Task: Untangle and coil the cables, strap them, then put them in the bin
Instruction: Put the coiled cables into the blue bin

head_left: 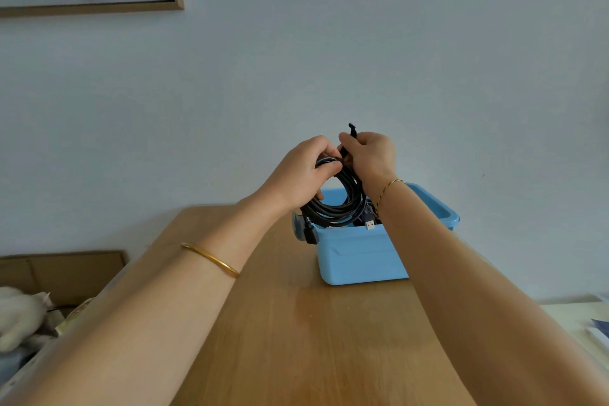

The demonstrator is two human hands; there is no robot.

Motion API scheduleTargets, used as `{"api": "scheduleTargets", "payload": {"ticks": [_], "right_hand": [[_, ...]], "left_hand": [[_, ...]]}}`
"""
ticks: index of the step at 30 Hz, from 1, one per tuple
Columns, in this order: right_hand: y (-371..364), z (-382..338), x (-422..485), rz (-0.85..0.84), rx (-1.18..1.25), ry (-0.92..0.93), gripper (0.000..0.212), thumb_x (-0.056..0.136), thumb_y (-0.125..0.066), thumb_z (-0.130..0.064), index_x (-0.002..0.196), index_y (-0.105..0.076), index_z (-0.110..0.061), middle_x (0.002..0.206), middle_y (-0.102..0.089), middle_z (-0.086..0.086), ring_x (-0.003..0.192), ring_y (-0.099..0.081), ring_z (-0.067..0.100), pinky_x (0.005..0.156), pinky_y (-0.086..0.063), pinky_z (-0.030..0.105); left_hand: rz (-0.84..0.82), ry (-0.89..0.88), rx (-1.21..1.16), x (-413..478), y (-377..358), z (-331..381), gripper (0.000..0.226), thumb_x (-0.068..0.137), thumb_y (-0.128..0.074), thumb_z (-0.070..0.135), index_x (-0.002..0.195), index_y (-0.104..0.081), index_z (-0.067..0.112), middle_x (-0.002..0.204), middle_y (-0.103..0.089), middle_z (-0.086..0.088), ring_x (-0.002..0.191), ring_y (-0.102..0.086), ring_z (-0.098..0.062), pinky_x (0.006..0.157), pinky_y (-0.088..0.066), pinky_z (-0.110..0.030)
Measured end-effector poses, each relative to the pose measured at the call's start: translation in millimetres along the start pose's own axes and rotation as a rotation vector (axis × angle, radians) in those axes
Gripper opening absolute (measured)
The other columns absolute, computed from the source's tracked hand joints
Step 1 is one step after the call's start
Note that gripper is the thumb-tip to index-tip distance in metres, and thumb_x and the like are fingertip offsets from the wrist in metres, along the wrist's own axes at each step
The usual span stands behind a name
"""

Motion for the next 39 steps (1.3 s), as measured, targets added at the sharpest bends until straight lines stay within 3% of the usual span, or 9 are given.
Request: {"api": "scheduleTargets", "payload": {"ticks": [3, 6, 9, 15, 20, 26, 32, 35, 39], "right_hand": [[2, 0, -2, 0.023, -0.053, 0.027, 0.037, 0.091, -0.058, -0.022, 0.055, -0.055, -0.012, 0.050, -0.052, -0.002, 0.046, -0.046, 0.012, 0.052, -0.040, 0.025], [3, 0, -3, 0.035, -0.071, 0.036, 0.034, 0.091, -0.058, -0.023, 0.059, -0.059, -0.010, 0.053, -0.056, -0.001, 0.049, -0.049, 0.012, 0.055, -0.044, 0.026], [3, 1, -4, 0.053, -0.069, 0.037, 0.032, 0.091, -0.058, -0.023, 0.064, -0.061, -0.008, 0.054, -0.056, -0.001, 0.050, -0.051, 0.011, 0.056, -0.045, 0.025], [2, -3, -4, 0.094, -0.062, 0.085, 0.032, 0.091, -0.058, -0.024, 0.067, -0.063, -0.003, 0.058, -0.059, 0.000, 0.055, -0.053, 0.013, 0.058, -0.044, 0.022], [3, -7, -10, 0.146, -0.092, 0.182, 0.038, 0.090, -0.059, -0.026, 0.070, -0.061, 0.006, 0.060, -0.061, 0.010, 0.055, -0.049, 0.016, 0.049, -0.036, 0.017], [-1, -12, -28, 0.182, -0.148, 0.354, 0.041, 0.090, -0.060, -0.029, 0.058, -0.047, -0.007, 0.050, -0.044, -0.001, 0.051, -0.034, 0.014, 0.052, -0.028, 0.031], [-1, -6, -38, 0.090, -0.060, 0.330, 0.046, 0.083, -0.069, -0.025, 0.047, -0.041, -0.022, 0.041, -0.036, -0.007, 0.048, -0.031, 0.010, 0.052, -0.028, 0.029], [1, -2, -40, 0.008, -0.006, 0.274, 0.033, 0.080, -0.072, -0.024, 0.054, -0.059, -0.010, 0.048, -0.052, -0.003, 0.049, -0.041, 0.009, 0.053, -0.036, 0.028], [6, 4, -42, -0.097, 0.052, 0.286, 0.031, 0.079, -0.074, -0.023, 0.073, -0.067, 0.007, 0.077, -0.066, 0.018, 0.069, -0.059, 0.028, 0.064, -0.048, 0.037]], "left_hand": [[0.001, 0.000, -0.003, 0, -2, -1, 0.011, 0.097, -0.051, 0.019, 0.108, -0.054, 0.019, 0.105, -0.058, 0.000, 0.059, -0.061, -0.020, 0.061, -0.053, -0.026], [0.005, -0.005, -0.010, 1, -4, -1, 0.011, 0.097, -0.051, 0.018, 0.106, -0.057, 0.015, 0.106, -0.060, 0.001, 0.077, -0.066, -0.029, 0.063, -0.057, -0.037], [0.020, -0.004, -0.012, 1, -5, -1, 0.012, 0.097, -0.051, 0.017, 0.105, -0.059, 0.015, 0.107, -0.061, 0.002, 0.084, -0.064, -0.026, 0.057, -0.057, -0.030], [0.038, 0.026, 0.077, 1, -2, 0, 0.016, 0.098, -0.049, 0.025, 0.103, -0.059, 0.013, 0.105, -0.064, -0.001, 0.051, -0.058, -0.011, 0.051, -0.045, -0.016], [0.023, 0.060, 0.179, 5, 0, 4, 0.023, 0.099, -0.045, 0.028, 0.103, -0.056, 0.008, 0.100, -0.062, -0.004, 0.053, -0.060, -0.012, 0.055, -0.042, -0.024], [0.016, 0.171, 0.164, 10, 1, 0, 0.020, 0.100, -0.042, 0.026, 0.099, -0.052, 0.009, 0.092, -0.066, -0.007, 0.064, -0.060, -0.016, 0.060, -0.045, -0.028], [0.039, 0.247, -0.040, 8, 2, -10, 0.021, 0.100, -0.045, 0.026, 0.090, -0.057, 0.011, 0.086, -0.066, -0.004, 0.056, -0.053, -0.013, 0.061, -0.046, -0.026], [0.072, 0.290, -0.192, 5, 0, -14, 0.023, 0.099, -0.048, 0.022, 0.079, -0.056, 0.014, 0.083, -0.065, -0.006, 0.057, -0.048, -0.013, 0.057, -0.046, -0.025], [0.069, 0.382, -0.350, 3, -8, -24, 0.021, 0.100, -0.048, 0.022, 0.095, -0.061, 0.006, 0.088, -0.066, -0.009, 0.055, -0.040, -0.011, 0.060, -0.046, -0.026]]}}
Point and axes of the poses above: each hand's wrist, its own x-axis towards the middle knuckle, its own y-axis out of the back of the hand, z = x × y, the point moved 4 cm from there along x, towards the middle knuckle
